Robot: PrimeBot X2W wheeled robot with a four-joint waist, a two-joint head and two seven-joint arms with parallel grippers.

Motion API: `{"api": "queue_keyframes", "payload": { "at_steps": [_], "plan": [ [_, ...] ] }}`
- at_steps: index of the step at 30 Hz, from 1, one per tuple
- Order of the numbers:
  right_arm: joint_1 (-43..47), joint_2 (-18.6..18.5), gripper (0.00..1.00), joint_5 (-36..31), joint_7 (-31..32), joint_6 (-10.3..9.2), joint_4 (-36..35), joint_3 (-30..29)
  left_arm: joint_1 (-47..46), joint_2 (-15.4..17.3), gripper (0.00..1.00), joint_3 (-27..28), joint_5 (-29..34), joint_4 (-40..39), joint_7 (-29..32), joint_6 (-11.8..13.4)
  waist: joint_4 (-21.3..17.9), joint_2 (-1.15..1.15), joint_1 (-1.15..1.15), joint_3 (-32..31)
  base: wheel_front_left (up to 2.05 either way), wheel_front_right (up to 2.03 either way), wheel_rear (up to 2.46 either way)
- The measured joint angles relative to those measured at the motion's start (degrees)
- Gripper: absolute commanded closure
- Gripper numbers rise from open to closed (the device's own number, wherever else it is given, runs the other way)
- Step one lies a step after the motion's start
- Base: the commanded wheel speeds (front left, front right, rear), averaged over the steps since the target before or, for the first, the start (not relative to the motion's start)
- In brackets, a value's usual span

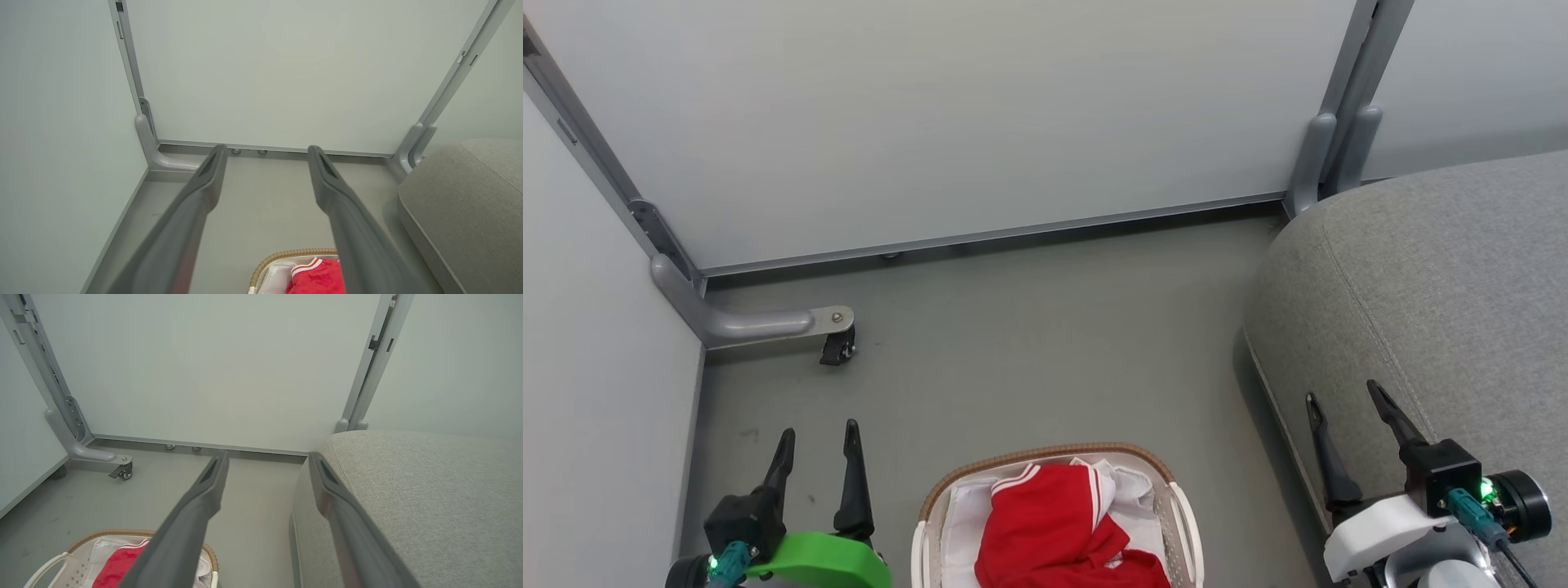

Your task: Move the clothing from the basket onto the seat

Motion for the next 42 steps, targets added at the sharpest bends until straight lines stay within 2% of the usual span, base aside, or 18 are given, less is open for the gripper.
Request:
{"api": "queue_keyframes", "payload": {
  "at_steps": [23,33,38,42],
  "plan": [
    [0.0,0.0,0.0,-1.4,-0.3,0.01,0.1,0.0,0.1,0.0,0.0,0.1,0.9,1.6,-0.3,-0.1,0.1,0.0,0.0,0.2,0.0,0.0,0.0],
    [-0.1,0.0,0.0,-1.6,-0.3,0.01,-0.7,0.2,-0.1,0.0,0.0,-1.8,1.1,2.3,-0.4,-0.4,-0.2,0.0,0.0,1.5,0.0,0.0,0.0],
    [-1.1,0.0,0.0,-1.7,-0.3,0.01,-1.0,0.2,-3.2,0.0,0.0,-5.0,2.5,6.6,-0.4,-1.7,-0.4,0.0,0.0,3.9,0.0,0.0,0.0],
    [-3.1,0.0,0.0,-2.2,-0.3,0.02,-1.3,0.5,-7.5,0.1,0.0,-8.3,5.6,13.5,-0.4,-3.0,-0.7,0.0,0.0,6.6,0.0,0.0,0.0]
  ]
}}
